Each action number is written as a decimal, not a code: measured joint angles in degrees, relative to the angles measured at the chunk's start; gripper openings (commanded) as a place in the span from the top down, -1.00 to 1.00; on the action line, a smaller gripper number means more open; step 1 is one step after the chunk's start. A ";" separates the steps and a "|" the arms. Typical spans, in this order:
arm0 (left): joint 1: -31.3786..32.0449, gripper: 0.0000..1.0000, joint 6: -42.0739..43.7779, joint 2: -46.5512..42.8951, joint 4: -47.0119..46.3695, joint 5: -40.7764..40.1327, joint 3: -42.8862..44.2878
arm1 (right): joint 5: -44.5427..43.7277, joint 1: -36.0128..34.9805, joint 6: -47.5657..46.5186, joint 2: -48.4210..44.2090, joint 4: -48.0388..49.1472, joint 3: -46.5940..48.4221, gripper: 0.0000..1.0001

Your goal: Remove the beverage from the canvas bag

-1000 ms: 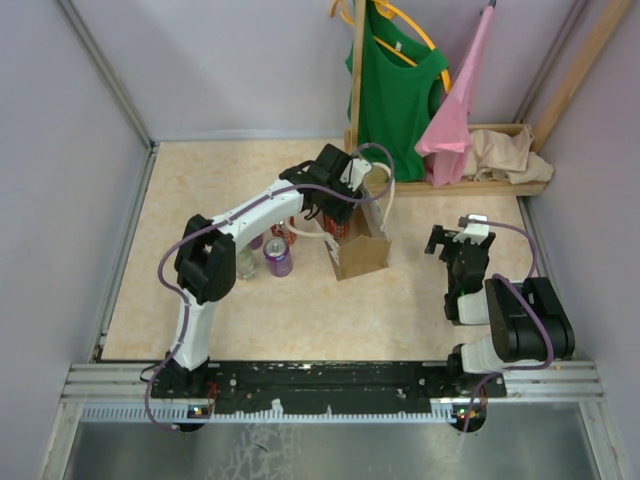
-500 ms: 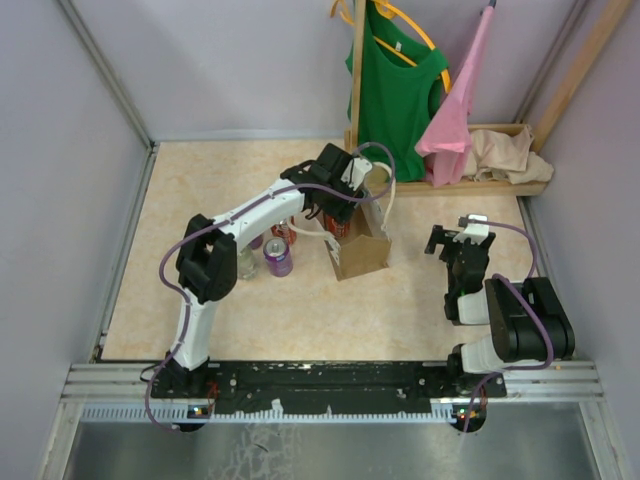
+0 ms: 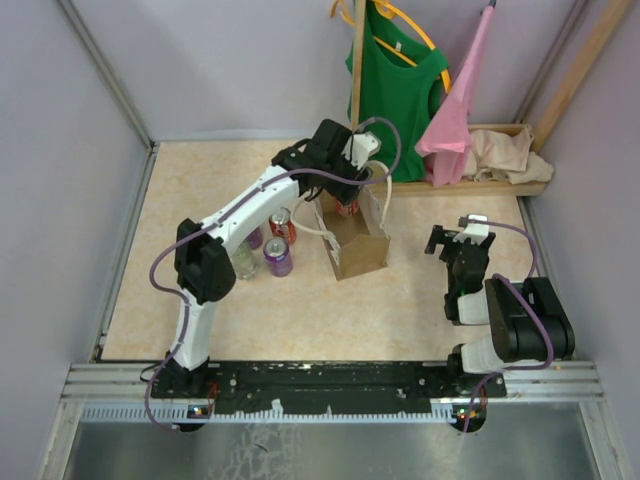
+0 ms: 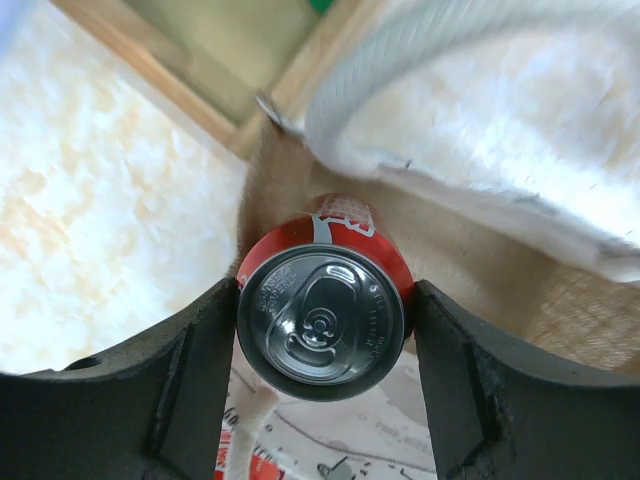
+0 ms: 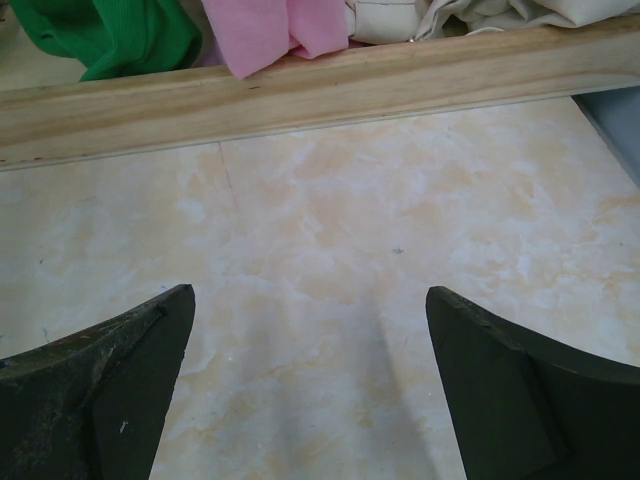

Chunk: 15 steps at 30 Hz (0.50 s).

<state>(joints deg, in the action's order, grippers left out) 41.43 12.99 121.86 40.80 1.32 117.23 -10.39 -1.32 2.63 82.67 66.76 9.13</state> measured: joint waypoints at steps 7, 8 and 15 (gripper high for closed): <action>0.11 1.00 1.90 -5.77 0.90 1.55 4.57 | 0.00 0.00 0.00 0.00 0.00 0.00 -0.98; 0.13 1.00 2.10 -6.51 1.31 1.55 4.63 | -0.02 0.00 0.00 0.00 0.00 0.00 -0.98; 0.63 1.00 3.17 -10.86 3.80 1.01 4.66 | 0.00 0.00 0.00 0.00 0.00 0.00 -0.98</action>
<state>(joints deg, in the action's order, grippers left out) 42.06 16.16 111.00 44.60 2.33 121.89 -10.39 -1.32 2.63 82.67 66.76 9.13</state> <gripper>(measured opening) 0.709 0.990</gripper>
